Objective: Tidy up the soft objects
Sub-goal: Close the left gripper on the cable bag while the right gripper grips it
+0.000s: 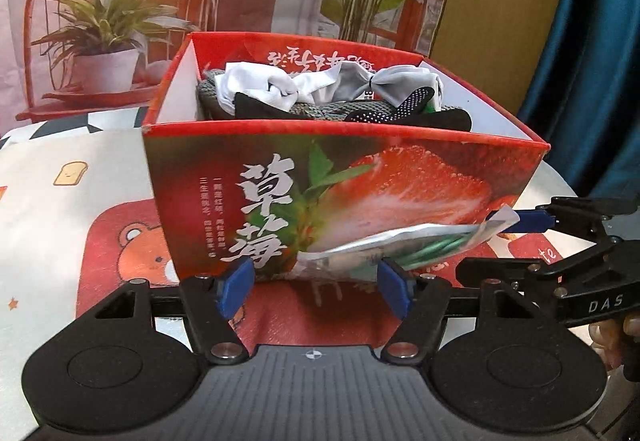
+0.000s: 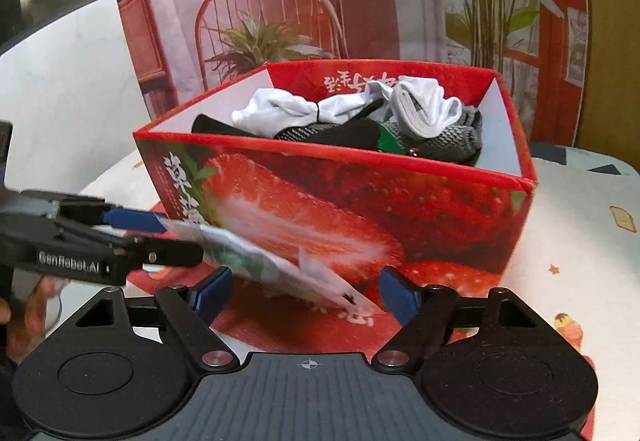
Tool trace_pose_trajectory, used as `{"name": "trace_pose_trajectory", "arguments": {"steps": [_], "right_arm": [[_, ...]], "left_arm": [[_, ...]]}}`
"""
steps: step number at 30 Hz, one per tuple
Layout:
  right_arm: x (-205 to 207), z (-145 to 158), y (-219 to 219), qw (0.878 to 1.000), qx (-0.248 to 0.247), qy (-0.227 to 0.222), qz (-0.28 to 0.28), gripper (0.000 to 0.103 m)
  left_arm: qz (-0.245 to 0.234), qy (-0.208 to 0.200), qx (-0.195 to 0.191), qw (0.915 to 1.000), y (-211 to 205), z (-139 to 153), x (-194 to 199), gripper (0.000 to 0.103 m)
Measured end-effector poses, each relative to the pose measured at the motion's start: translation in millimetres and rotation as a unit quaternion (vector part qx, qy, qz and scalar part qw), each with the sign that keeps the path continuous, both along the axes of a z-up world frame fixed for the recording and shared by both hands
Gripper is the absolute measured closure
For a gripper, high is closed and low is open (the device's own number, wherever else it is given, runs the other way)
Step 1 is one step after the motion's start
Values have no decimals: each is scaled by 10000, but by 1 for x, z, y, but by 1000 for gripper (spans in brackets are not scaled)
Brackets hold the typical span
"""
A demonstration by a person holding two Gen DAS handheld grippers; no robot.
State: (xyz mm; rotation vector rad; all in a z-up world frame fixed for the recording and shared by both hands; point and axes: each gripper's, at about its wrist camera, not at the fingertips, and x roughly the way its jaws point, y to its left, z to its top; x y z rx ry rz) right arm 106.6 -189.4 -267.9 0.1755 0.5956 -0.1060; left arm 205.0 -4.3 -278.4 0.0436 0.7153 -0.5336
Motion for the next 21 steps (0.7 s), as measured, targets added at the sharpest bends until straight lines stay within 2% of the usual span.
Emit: {"name": "trace_pose_trajectory", "arguments": {"steps": [4, 6, 10, 12, 17, 20, 21], "right_arm": [[2, -4, -1, 9999, -110, 3, 50, 36], [5, -4, 1, 9996, -250, 11, 91, 45], [9, -3, 11, 9976, -624, 7, 290, 54], [11, -4, 14, 9965, -760, 50, 345, 64], [14, -5, 13, 9965, -757, 63, 343, 75], [16, -4, 15, 9961, -775, 92, 405, 82], [17, -4, 16, 9960, -799, 105, 389, 84]], "left_arm": [[-105, -46, 28, 9999, -4, -1, 3, 32], [-194, -103, 56, 9997, -6, -1, 3, 32], [-383, -255, 103, 9989, -6, 1, 2, 32], [-476, -304, 76, 9984, -7, 3, 4, 32], [-714, -384, -8, 9967, -13, 4, 3, 33], [-614, -421, 9, 9972, -14, 2, 3, 43], [-544, -403, -5, 9977, -12, 2, 4, 54]]}}
